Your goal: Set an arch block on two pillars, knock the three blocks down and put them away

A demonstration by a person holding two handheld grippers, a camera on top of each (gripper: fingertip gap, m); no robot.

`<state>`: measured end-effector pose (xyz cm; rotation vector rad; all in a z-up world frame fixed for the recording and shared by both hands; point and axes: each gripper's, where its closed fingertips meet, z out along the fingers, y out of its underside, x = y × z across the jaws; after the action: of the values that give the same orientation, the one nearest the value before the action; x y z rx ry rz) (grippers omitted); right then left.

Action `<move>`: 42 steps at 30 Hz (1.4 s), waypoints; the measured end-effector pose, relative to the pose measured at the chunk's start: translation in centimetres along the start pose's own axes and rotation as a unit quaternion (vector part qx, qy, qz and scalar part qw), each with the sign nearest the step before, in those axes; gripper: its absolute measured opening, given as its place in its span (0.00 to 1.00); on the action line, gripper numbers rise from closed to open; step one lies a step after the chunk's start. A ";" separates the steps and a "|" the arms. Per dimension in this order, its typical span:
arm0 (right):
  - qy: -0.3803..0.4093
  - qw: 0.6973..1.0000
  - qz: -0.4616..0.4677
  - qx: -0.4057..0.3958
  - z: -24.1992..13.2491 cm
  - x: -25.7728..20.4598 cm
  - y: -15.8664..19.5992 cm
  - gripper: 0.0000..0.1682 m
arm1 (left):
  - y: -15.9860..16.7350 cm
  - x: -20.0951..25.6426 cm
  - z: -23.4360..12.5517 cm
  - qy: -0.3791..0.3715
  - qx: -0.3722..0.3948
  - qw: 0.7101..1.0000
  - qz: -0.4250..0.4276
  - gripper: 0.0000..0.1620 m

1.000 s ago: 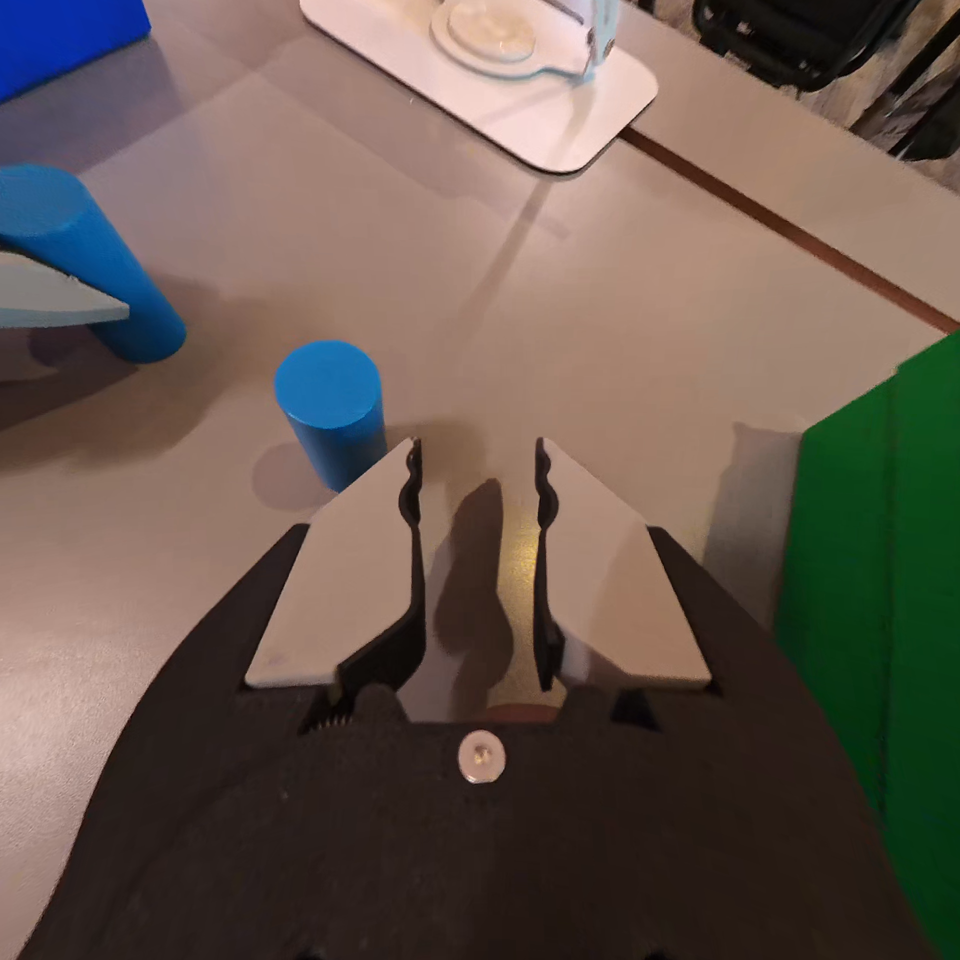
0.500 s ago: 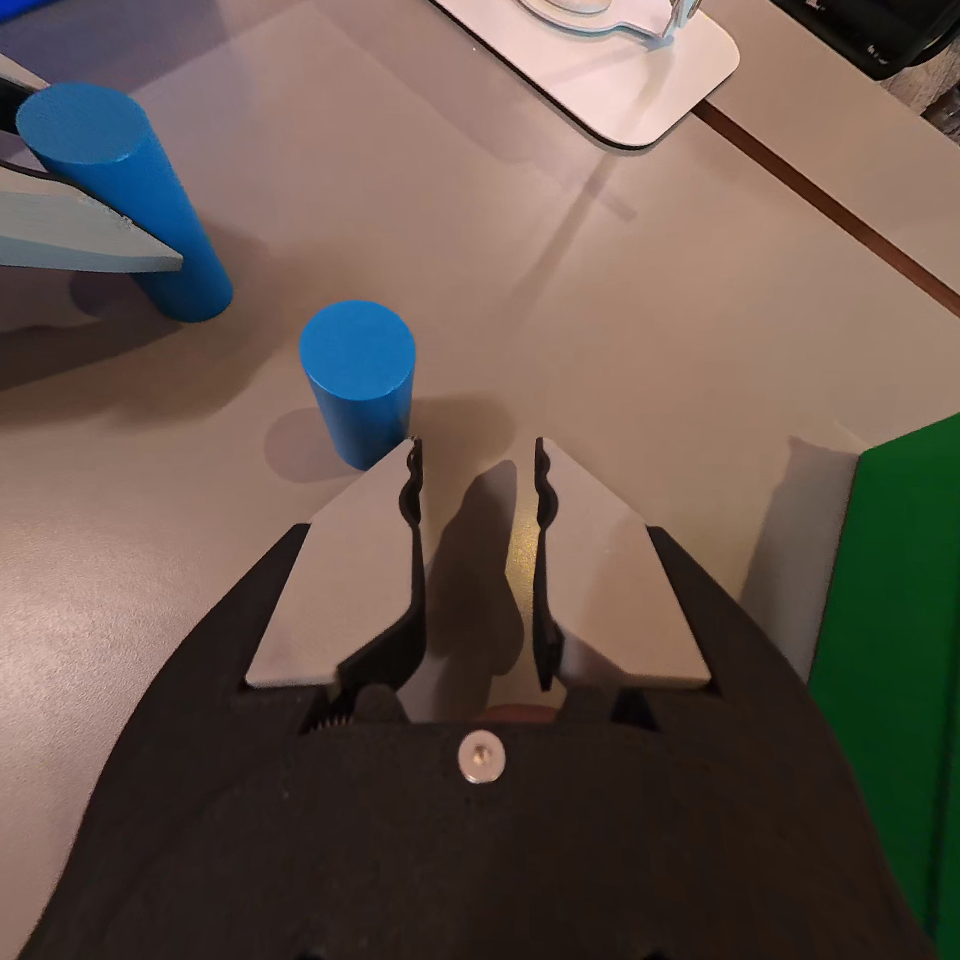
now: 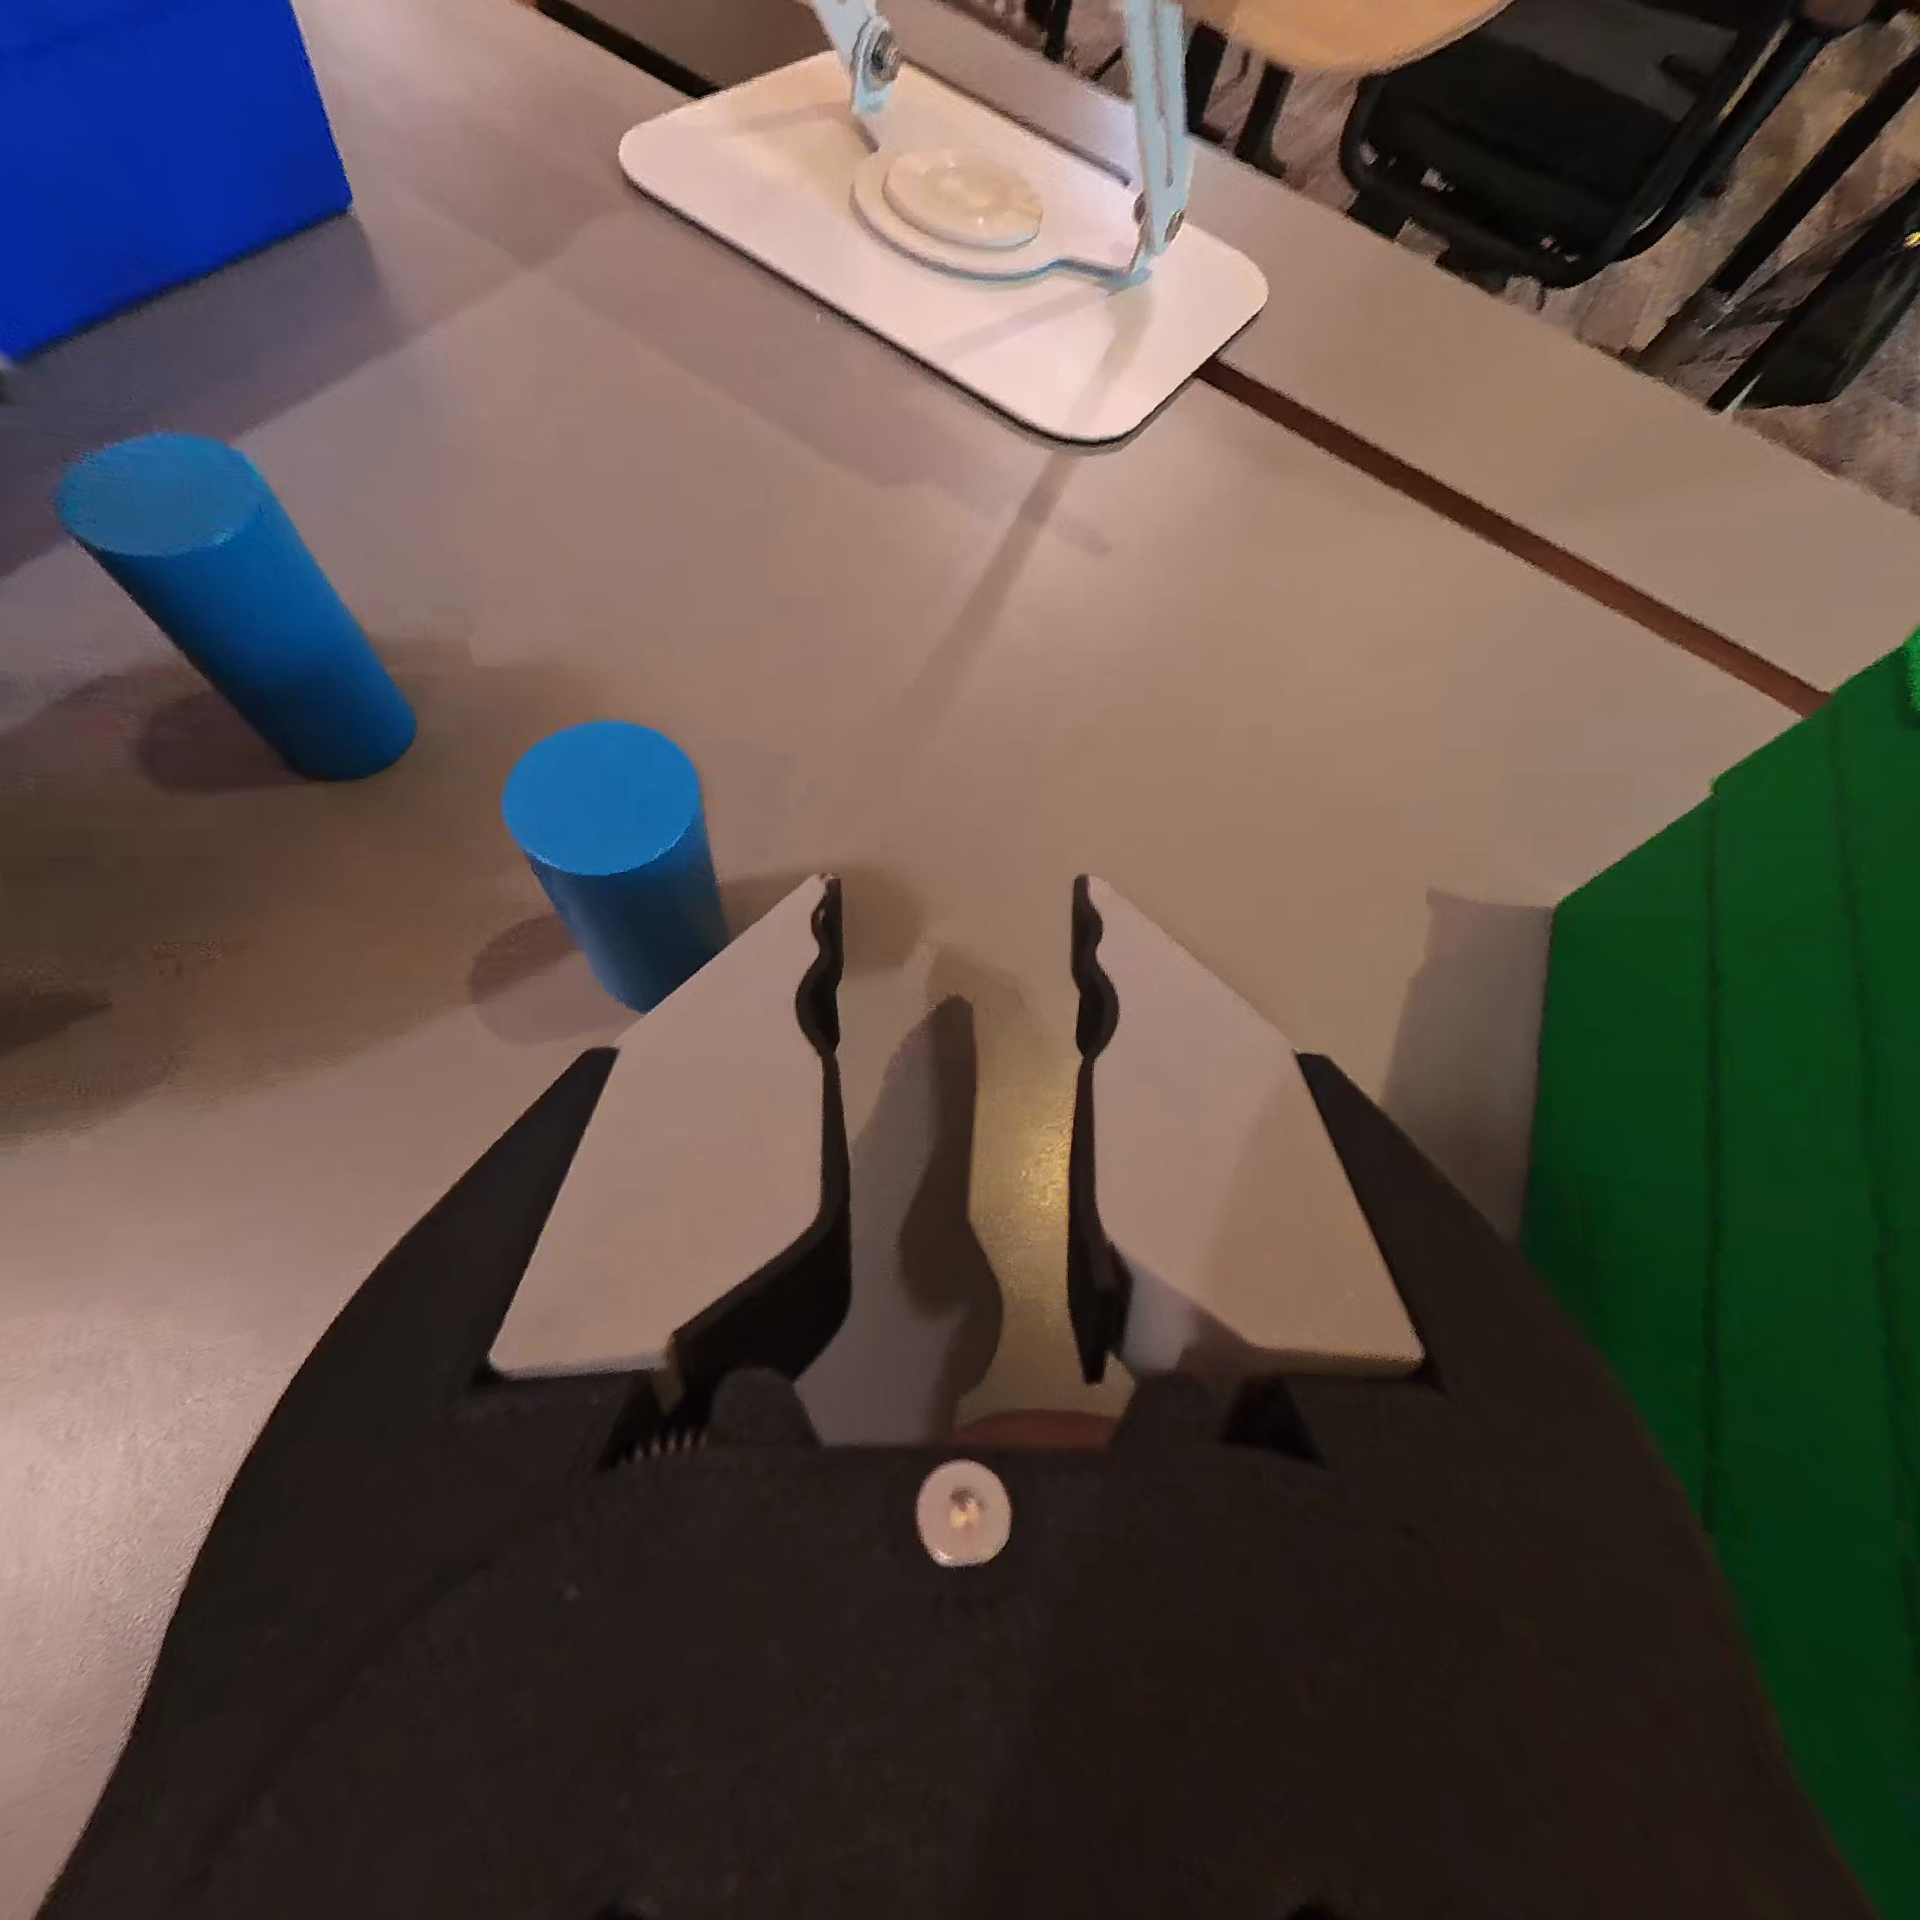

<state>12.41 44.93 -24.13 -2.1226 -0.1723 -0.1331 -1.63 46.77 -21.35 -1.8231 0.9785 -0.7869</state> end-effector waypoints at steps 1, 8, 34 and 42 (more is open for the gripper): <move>0.003 1.000 0.004 0.009 -0.2 0.3 -0.3 0.25 | -1.0 0.9 -1.3 0.018 0.021 1.000 -0.009 0.47; 0.007 0.999 0.023 0.049 -1.2 1.0 -1.8 0.24 | -11.8 -0.7 -13.5 0.040 0.187 0.982 -0.006 0.32; -0.040 0.997 -0.043 0.055 -0.9 -2.2 -2.3 0.25 | 2.6 -19.3 -2.4 0.066 -0.305 0.900 0.304 0.24; -0.036 0.996 0.001 0.076 -1.6 -0.5 -2.8 0.25 | 4.9 -21.0 -1.7 0.050 -0.326 0.894 0.302 0.18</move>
<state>11.37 45.05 -21.03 -1.9767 -0.2157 -0.0398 -14.72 62.90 -27.48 -1.8362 1.9245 -0.1567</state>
